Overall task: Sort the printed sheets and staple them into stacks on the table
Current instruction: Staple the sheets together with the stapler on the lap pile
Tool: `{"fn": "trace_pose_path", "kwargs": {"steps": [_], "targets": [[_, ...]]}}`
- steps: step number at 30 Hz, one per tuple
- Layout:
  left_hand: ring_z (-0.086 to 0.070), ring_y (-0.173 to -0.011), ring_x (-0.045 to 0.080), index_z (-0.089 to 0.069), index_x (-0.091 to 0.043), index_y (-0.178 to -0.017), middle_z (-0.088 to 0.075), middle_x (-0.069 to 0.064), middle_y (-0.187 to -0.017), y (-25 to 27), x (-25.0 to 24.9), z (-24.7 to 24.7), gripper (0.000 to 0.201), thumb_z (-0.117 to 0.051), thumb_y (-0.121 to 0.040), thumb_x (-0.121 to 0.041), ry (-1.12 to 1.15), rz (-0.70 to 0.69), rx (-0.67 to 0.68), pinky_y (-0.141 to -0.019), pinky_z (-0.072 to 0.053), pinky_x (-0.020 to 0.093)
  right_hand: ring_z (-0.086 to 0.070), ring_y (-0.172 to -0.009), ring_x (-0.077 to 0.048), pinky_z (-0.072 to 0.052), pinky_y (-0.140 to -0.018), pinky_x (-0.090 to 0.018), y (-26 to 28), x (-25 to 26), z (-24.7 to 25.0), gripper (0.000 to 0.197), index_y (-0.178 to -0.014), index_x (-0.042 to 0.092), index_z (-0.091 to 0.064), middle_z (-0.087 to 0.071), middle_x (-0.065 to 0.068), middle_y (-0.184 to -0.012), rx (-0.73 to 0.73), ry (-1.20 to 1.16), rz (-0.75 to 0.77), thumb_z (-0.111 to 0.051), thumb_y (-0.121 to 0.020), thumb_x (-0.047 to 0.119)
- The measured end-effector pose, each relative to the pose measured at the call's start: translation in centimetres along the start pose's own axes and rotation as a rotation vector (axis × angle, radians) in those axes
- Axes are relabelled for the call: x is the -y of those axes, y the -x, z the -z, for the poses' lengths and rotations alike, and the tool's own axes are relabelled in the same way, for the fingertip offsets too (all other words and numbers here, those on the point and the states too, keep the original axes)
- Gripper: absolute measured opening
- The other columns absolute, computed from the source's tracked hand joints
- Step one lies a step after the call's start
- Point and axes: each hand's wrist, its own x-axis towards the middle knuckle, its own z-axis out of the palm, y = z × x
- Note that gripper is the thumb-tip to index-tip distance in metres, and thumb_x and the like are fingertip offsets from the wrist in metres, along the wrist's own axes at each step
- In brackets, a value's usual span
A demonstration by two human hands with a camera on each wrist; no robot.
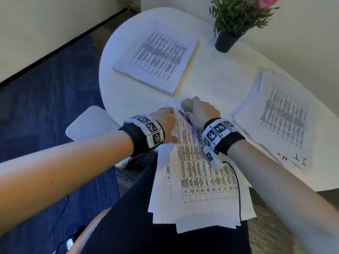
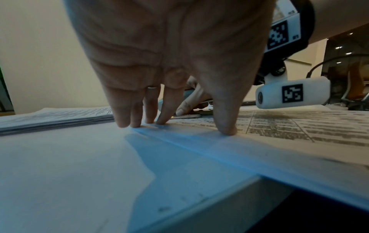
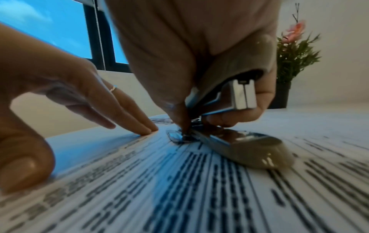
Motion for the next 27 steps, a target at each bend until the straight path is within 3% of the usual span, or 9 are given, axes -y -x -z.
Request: {"fn": "trace_pose_path", "kwargs": {"steps": [5,12,17,19,27], "targets": [[-0.043,-0.124,0.024,-0.055,-0.001,-0.125,-0.041,0.010,-0.140,-0.3,-0.1,-0.1,0.081,-0.059,-0.078,-0.066,0.026,0.005,0.001,-0.103,-0.041,0.037,-0.060,-0.100,-0.033,-0.039,-0.069,-0.035,-0.4,0.9,-0.6,0.033,-0.120,0.007,-0.042,-0.060,-0.014,-0.116,-0.048,0.048,-0.022,-0.053,-0.094,0.024],[-0.049,-0.115,0.022,-0.060,-0.002,-0.116,-0.044,0.008,-0.128,-0.3,-0.2,0.0,0.071,-0.063,-0.078,-0.061,0.032,0.011,0.004,-0.093,-0.045,0.035,-0.058,-0.107,-0.034,-0.043,-0.076,-0.038,-1.2,2.6,-1.0,0.032,-0.123,0.002,-0.040,-0.058,-0.017,-0.121,0.010,-0.102,-0.213,-0.049,-0.094,0.014],[-0.046,-0.122,0.023,-0.055,0.000,-0.125,-0.041,0.010,-0.137,-0.3,-0.1,-0.4,0.080,-0.062,-0.077,-0.063,0.024,0.016,-0.016,-0.099,-0.044,0.037,-0.055,-0.105,-0.034,-0.036,-0.071,-0.037,-1.5,1.5,-0.5,0.039,-0.126,0.009,-0.039,-0.055,-0.011,-0.121,-0.075,0.124,0.034,-0.055,-0.091,0.016],[-0.044,-0.124,0.023,-0.053,0.001,-0.128,-0.039,0.011,-0.140,-0.4,-0.2,-0.5,0.082,-0.061,-0.078,-0.064,0.017,0.023,-0.011,-0.100,-0.044,0.039,-0.055,-0.103,-0.032,-0.037,-0.070,-0.035,-1.8,1.2,-0.4,0.040,-0.125,0.012,-0.040,-0.056,-0.010,-0.120,-0.078,0.124,0.063,-0.057,-0.090,0.018],[-0.043,-0.125,0.022,-0.053,0.000,-0.127,-0.038,0.010,-0.141,-0.7,0.1,-0.5,0.081,-0.062,-0.077,-0.064,0.016,0.022,-0.015,-0.100,-0.044,0.038,-0.057,-0.107,-0.033,-0.045,-0.078,-0.037,-2.3,2.4,-0.3,0.043,-0.125,0.004,-0.041,-0.056,-0.016,-0.122,0.026,-0.164,-0.183,-0.055,-0.093,0.028]]}}
